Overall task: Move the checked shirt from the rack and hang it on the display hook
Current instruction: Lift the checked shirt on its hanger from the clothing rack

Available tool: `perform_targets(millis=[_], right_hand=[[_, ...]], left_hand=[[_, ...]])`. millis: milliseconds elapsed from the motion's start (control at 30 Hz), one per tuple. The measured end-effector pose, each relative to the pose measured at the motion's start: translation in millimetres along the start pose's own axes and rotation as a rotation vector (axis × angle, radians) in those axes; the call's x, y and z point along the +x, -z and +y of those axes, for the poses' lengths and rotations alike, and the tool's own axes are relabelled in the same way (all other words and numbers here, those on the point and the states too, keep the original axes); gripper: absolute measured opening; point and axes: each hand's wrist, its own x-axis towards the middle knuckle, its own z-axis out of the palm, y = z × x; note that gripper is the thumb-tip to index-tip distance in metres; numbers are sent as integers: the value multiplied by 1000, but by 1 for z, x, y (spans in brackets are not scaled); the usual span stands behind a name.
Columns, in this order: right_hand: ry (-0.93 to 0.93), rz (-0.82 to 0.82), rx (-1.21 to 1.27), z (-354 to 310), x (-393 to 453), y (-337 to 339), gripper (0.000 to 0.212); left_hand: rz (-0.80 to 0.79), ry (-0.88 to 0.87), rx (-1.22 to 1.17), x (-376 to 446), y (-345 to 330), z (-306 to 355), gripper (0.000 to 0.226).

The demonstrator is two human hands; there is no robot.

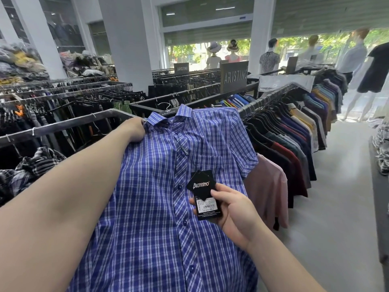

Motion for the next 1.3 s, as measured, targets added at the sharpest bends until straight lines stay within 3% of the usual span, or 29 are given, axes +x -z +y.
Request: perform_targets(millis=[567, 767, 1067, 1300], right_hand=[[-80, 137, -84, 26, -5, 13, 29], [-66, 180, -139, 27, -6, 13, 28], [-18, 301, -321, 21, -6, 15, 19], [14, 410, -598, 2, 1, 28, 16]], left_hand=[[-10, 21, 20, -4, 4, 1, 12], [-19, 13, 1, -4, 7, 1, 25], [117, 20, -67, -4, 17, 5, 25], [224, -65, -121, -8, 25, 8, 28]])
